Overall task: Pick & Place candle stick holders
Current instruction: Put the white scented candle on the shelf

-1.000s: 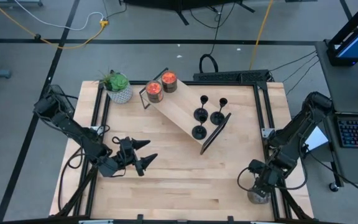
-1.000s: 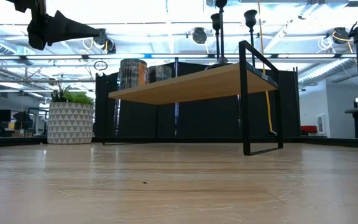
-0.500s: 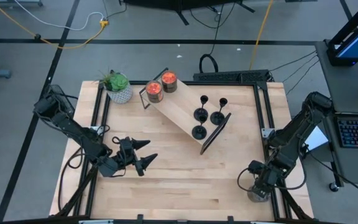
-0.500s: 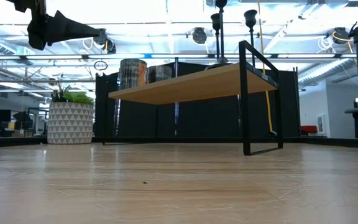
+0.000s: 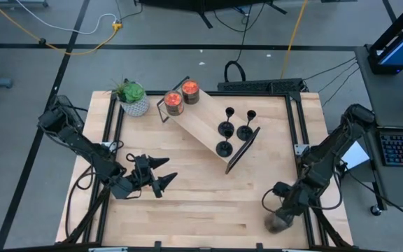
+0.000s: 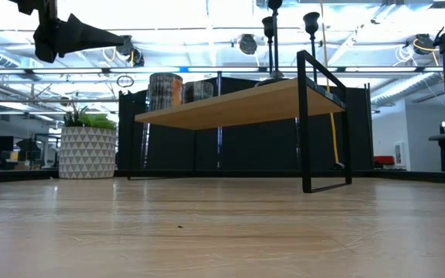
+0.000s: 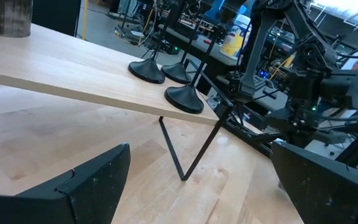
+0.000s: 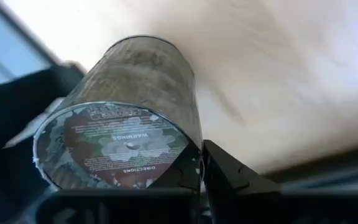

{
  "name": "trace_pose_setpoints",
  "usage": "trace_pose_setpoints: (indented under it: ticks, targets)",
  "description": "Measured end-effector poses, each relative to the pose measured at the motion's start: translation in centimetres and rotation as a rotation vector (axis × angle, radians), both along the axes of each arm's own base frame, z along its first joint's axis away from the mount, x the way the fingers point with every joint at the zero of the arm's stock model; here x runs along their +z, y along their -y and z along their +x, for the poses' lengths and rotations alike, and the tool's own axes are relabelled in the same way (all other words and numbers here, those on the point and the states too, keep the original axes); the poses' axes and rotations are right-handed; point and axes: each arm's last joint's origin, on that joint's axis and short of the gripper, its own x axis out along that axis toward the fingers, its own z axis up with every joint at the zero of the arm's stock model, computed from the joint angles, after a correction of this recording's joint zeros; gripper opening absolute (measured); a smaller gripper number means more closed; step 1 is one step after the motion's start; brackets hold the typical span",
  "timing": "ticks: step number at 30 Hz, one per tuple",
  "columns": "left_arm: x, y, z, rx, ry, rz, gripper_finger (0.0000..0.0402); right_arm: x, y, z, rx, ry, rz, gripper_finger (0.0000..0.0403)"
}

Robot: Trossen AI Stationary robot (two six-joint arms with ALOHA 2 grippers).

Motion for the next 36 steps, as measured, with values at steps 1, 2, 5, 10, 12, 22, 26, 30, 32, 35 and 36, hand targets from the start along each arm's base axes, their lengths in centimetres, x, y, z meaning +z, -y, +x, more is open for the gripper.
trace_pose_setpoints:
  ticks: [1,2,5,10,12,22,26,30,32,35,36]
  targets:
    - [0.0,0.0,0.0,0.0,0.0,0.0,0.0395,0.1,0.0,0.3,-0.007,0.023,0.018,0.0002]
    - [0.0,0.0,0.0,0.0,0.0,0.0,0.0395,0.2,0.0,0.7,-0.02,0.044,0.033,0.0002]
    - [0.0,0.0,0.0,0.0,0.0,0.0,0.0395,0.6,-0.1,1.8,-0.062,0.133,0.075,0.0001]
    - [0.0,0.0,0.0,0.0,-0.001,0.001,0.0395,2.2,0.0,3.9,-0.135,0.315,0.12,0.0001]
    - [0.0,0.0,0.0,0.0,0.0,0.001,0.0395,3.2,0.1,4.8,-0.167,0.4,0.124,0.0001]
    - [0.0,0.1,0.4,-0.114,-0.013,-0.037,0.0395,8.4,-0.4,11.0,-0.157,0.669,0.063,0.0]
    - [-0.1,-0.2,0.8,-0.184,-0.027,-0.059,0.0395,9.5,-1.1,14.1,-0.095,0.698,0.033,0.0]
    - [-0.1,-0.5,1.1,-0.237,-0.038,-0.074,0.0395,10.6,-1.4,16.5,-0.042,0.719,-0.01,0.0]
    - [-0.1,-0.6,1.3,-0.263,-0.043,-0.081,0.0395,11.2,-1.5,17.5,-0.023,0.736,-0.028,0.0]
    - [-0.2,-0.6,1.4,-0.31,-0.05,-0.101,0.0395,11.8,-1.5,18.7,-0.005,0.759,-0.053,0.0]
    - [-0.2,-0.6,1.5,-0.325,-0.052,-0.108,0.0395,11.9,-1.6,19.0,-0.003,0.768,-0.057,0.0]
